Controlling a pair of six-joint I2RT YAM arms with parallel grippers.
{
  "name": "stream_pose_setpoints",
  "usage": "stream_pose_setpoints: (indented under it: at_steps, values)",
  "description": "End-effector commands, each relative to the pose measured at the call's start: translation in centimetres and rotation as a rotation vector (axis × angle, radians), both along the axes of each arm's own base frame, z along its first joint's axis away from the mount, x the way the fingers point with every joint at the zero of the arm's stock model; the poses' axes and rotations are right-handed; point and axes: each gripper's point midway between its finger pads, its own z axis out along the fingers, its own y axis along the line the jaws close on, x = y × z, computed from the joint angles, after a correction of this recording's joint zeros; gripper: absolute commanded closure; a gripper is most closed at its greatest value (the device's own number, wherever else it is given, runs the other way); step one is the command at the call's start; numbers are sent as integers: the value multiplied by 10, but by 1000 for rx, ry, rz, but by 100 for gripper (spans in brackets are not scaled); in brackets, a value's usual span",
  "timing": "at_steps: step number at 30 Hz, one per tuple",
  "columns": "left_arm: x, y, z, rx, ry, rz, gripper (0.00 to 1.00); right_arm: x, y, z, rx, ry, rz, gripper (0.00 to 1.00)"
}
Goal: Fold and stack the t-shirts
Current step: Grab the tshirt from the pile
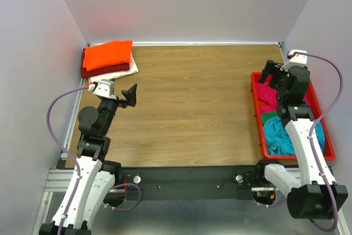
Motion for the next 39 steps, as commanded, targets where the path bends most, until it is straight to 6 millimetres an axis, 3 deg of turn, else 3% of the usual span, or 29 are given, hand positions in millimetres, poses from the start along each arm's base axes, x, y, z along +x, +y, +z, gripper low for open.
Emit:
stream_pose_setpoints:
  at_steps: [1, 3, 5, 7, 8, 10, 12, 17, 20, 21, 26, 31, 32, 33, 34, 37, 39]
  values:
    - [-1, 1, 3, 3, -18, 9, 2, -10, -8, 18, -23, -24, -38, 0]
    - [-1, 0, 2, 7, -13, 5, 2, -13, 0, 19, -65, -6, 27, 0]
    - [-1, -2, 2, 5, -12, 0, 2, -14, 24, 19, -197, 24, 240, 0]
    - [-1, -3, 2, 8, -12, -6, 2, -24, 42, 0, -316, 113, 432, 0]
    - [-1, -3, 2, 7, -13, -6, 2, -26, 40, -4, -324, 141, 429, 0]
    - [-1, -4, 2, 8, -12, -10, 2, -28, 26, -9, -316, 184, 350, 0]
    - [-1, -4, 1, 8, -10, -12, 2, -27, 1, -29, -312, 262, 224, 0]
    - [-3, -7, 2, 8, -15, -21, 2, -27, -9, -72, -195, 367, 199, 0]
    - [-5, -11, 2, 8, -16, -38, 2, -26, -33, -83, -114, 399, 147, 0]
    - [-5, -13, 2, 9, -17, -48, 2, -27, -53, -97, -73, 439, 103, 0]
    - [-8, -18, 4, 8, -26, -70, 2, -22, -82, -127, 10, 531, 73, 10]
    - [-10, -21, 6, 8, -29, -83, 2, 0, -100, -139, 31, 576, 47, 19]
    - [-10, -22, 6, 9, -31, -85, 2, 4, -104, -155, 48, 617, 39, 23]
    - [-11, -22, 8, 6, -37, -86, 2, 13, -109, -151, 43, 607, 36, 24]
    - [-12, -23, 8, 7, -39, -91, 2, 18, -109, -166, 61, 642, 50, 28]
    - [-13, -24, 7, 7, -39, -92, 2, 35, -117, -174, 62, 654, 60, 33]
    - [-14, -24, 9, 6, -44, -94, 2, 42, -123, -196, 76, 702, 50, 36]
